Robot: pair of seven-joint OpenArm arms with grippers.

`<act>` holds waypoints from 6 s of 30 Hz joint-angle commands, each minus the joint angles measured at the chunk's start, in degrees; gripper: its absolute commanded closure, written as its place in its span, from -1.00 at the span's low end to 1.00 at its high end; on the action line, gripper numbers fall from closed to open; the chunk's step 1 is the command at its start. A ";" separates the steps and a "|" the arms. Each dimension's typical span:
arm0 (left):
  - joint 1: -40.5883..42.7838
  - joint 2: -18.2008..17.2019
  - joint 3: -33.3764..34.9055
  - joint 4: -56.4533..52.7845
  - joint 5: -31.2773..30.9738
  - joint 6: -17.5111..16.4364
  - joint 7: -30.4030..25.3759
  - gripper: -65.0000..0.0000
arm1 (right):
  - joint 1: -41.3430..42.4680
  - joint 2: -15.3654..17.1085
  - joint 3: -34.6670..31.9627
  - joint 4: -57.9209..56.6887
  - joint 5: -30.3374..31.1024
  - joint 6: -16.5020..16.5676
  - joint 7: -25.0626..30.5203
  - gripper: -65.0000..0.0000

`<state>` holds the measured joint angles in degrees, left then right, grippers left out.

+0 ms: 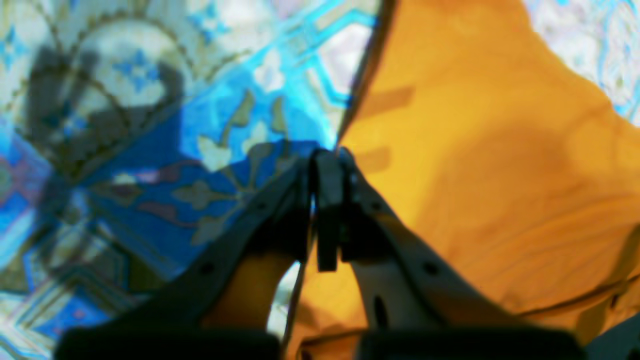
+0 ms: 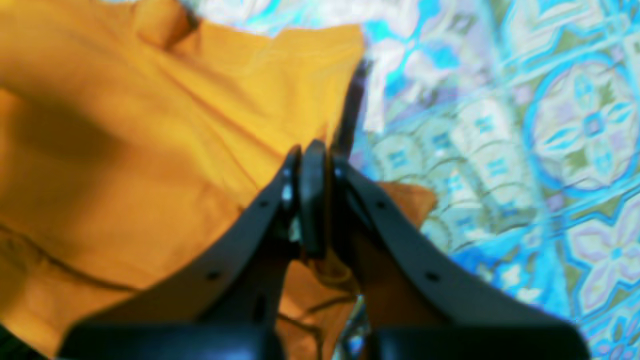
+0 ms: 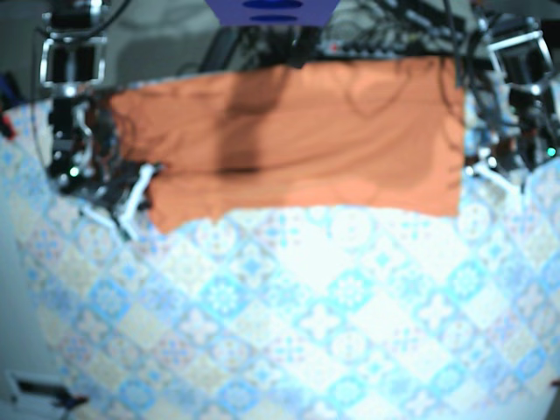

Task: Fold the T-shirt properly
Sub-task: 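Pinch the shirt's side edges with both grippers, then lift the hem with both grippers and fold it toward the shoulder edge, then hold the folded shirt with both grippers and press the fold flat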

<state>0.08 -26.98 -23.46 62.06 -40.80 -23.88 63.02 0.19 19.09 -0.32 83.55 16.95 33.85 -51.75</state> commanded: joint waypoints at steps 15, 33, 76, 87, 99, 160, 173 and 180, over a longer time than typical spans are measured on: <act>-4.08 -1.28 -0.23 0.66 0.05 0.01 -2.58 0.49 | 0.39 0.47 0.01 1.16 0.59 0.04 1.33 1.00; -17.53 5.40 -0.14 -14.37 9.89 0.01 -5.13 0.33 | 0.56 0.47 -0.08 1.16 0.50 0.04 1.24 1.00; -14.54 7.60 -0.23 -14.46 9.89 0.19 -4.69 0.36 | 0.39 0.47 -0.08 1.16 0.50 0.04 1.06 1.00; -14.45 7.25 -0.23 -14.46 9.98 0.27 -4.69 1.00 | 0.39 0.47 -0.08 1.16 0.41 0.04 0.98 1.00; -13.92 5.84 -0.23 -12.08 9.28 -0.08 -2.85 1.00 | 0.39 0.47 -0.08 1.24 0.41 0.04 1.06 1.00; 11.13 -2.07 -0.14 13.32 -1.89 -3.95 0.58 1.00 | -14.65 3.11 3.26 17.07 0.32 0.04 -0.78 1.00; 13.51 -2.07 -0.14 16.14 -1.80 -4.03 0.67 1.00 | -16.23 3.11 3.26 17.07 0.32 -0.04 -0.78 1.00; 15.00 -1.90 -0.14 16.14 -1.89 -4.03 0.49 1.00 | -16.14 3.11 3.26 16.98 0.32 -0.04 -0.78 1.00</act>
<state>15.11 -27.62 -23.20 77.28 -42.24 -27.70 63.99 -16.49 21.30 2.52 99.59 16.97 33.87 -53.25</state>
